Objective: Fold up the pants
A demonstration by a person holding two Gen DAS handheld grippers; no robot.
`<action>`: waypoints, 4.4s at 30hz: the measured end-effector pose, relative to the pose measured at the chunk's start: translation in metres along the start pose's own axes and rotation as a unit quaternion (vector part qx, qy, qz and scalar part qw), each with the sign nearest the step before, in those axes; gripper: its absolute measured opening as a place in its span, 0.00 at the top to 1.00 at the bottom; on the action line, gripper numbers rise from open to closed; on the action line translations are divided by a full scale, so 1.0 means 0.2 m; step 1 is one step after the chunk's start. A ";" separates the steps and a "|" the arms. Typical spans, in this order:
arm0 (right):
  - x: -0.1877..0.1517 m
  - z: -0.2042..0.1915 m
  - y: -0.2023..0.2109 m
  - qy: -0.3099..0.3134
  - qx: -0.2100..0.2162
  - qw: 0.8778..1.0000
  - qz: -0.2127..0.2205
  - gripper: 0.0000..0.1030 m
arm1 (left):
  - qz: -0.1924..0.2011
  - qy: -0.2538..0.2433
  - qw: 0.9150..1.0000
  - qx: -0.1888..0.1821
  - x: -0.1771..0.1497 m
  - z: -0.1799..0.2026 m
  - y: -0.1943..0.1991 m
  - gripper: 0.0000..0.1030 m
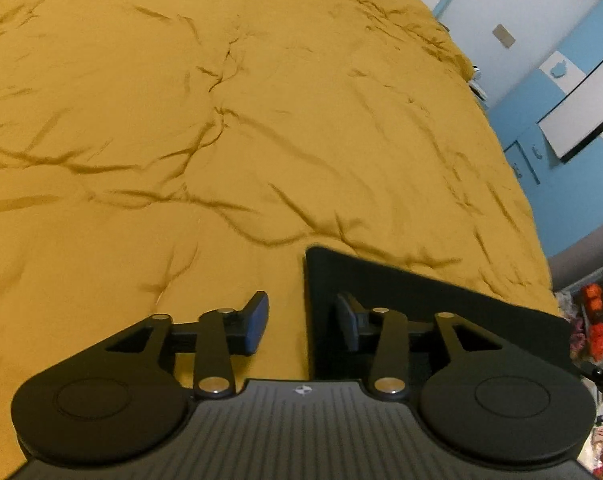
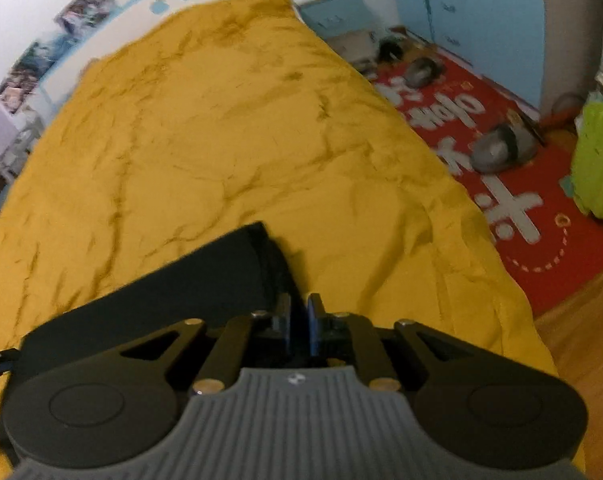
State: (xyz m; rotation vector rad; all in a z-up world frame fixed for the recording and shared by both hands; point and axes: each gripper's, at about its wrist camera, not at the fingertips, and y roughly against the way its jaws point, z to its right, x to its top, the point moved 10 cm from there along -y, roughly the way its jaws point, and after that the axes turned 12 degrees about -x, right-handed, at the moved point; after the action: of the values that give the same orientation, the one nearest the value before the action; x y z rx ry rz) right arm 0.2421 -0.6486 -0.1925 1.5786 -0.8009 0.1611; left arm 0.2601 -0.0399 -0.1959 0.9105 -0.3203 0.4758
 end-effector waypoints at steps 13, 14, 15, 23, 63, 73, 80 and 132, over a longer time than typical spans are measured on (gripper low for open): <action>-0.23 -0.20 0.01 0.069 -0.003 0.998 -0.009 0.88 | -0.085 -0.064 0.994 0.025 -0.36 0.06 0.16 0.44; -0.24 -0.18 0.01 0.063 -0.003 0.998 -0.008 0.90 | -0.091 -0.081 0.992 0.034 -0.39 0.05 0.17 0.44; -0.25 -0.17 0.01 0.059 -0.005 0.998 -0.007 0.90 | -0.096 -0.092 0.990 0.044 -0.40 0.04 0.18 0.44; -0.29 -0.18 0.20 0.061 -0.034 0.997 0.018 0.81 | -0.103 -0.096 0.989 0.051 -0.43 0.05 0.34 0.49; -0.94 -0.93 0.49 0.111 0.084 0.990 0.017 0.55 | 0.005 0.015 0.995 -0.102 -0.24 0.07 0.30 0.48; -0.75 -0.81 0.51 0.054 0.060 0.992 0.093 0.50 | -0.016 0.098 0.986 -0.133 -0.22 -0.09 -0.04 0.48; -0.73 -0.75 0.44 0.038 0.039 0.994 0.090 0.50 | -0.001 0.139 0.973 -0.183 -0.25 -0.07 -0.07 0.85; -0.46 -0.48 0.45 0.029 0.053 0.992 0.114 0.53 | -0.142 0.012 0.982 -0.125 -0.18 1.20 -0.55 0.92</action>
State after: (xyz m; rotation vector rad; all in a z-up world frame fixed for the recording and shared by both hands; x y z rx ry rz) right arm 0.1544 -0.5207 -0.1498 1.5704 -0.9389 0.4193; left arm 0.2711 -0.3017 -0.1472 0.6905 -0.2174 0.1780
